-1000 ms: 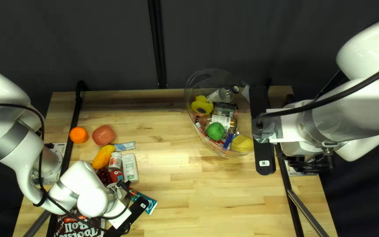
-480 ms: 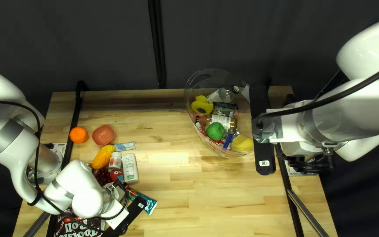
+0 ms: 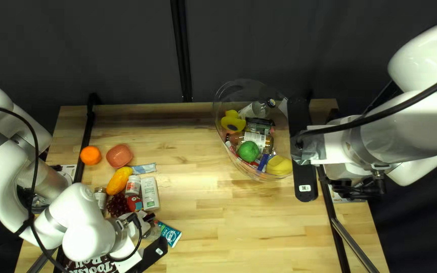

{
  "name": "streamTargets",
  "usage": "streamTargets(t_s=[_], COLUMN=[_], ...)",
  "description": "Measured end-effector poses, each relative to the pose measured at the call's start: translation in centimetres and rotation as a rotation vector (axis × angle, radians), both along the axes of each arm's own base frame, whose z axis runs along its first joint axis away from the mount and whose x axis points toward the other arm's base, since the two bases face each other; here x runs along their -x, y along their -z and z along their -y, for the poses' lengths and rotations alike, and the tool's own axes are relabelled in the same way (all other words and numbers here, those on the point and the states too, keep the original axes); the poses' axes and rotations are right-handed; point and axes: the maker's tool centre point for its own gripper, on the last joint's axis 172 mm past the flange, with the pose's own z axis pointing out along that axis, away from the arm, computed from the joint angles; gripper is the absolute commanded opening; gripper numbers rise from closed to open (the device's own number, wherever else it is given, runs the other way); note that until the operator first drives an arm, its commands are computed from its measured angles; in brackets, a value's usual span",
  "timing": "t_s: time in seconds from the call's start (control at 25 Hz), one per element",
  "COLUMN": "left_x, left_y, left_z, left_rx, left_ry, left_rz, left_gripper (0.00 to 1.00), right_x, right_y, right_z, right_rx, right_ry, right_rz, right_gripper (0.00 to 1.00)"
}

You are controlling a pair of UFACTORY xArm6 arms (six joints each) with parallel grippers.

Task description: Pick up trash and place into trash bin

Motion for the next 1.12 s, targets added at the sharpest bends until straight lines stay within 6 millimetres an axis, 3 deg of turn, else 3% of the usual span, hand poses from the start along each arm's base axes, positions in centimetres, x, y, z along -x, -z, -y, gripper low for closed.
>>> streamTargets(t_s=[0.32,0.64,0.88,1.12], left_x=[-7.4,-13.1,-17.0,-21.1], left_y=[-4.4,-11.2,-14.9,-16.2], left_z=[-3.0,-6.3,-11.0,-15.8], left_rx=[-0.070,-0.159,-0.216,-0.212], left_ry=[0.067,0.055,0.025,-0.010], left_rz=[0.031,0.085,0.134,0.200], left_gripper=[0.00,0.00,0.00,0.00], right_x=[0.0,0.0,0.0,0.0], right_y=[0.0,0.0,0.0,0.0], right_z=[0.0,0.0,0.0,0.0], right_rx=[0.000,0.000,0.000,0.000], right_ry=[0.000,0.000,0.000,0.000], right_rz=[0.000,0.000,0.000,0.000], right_gripper=[1.00,1.00,1.00,1.00])
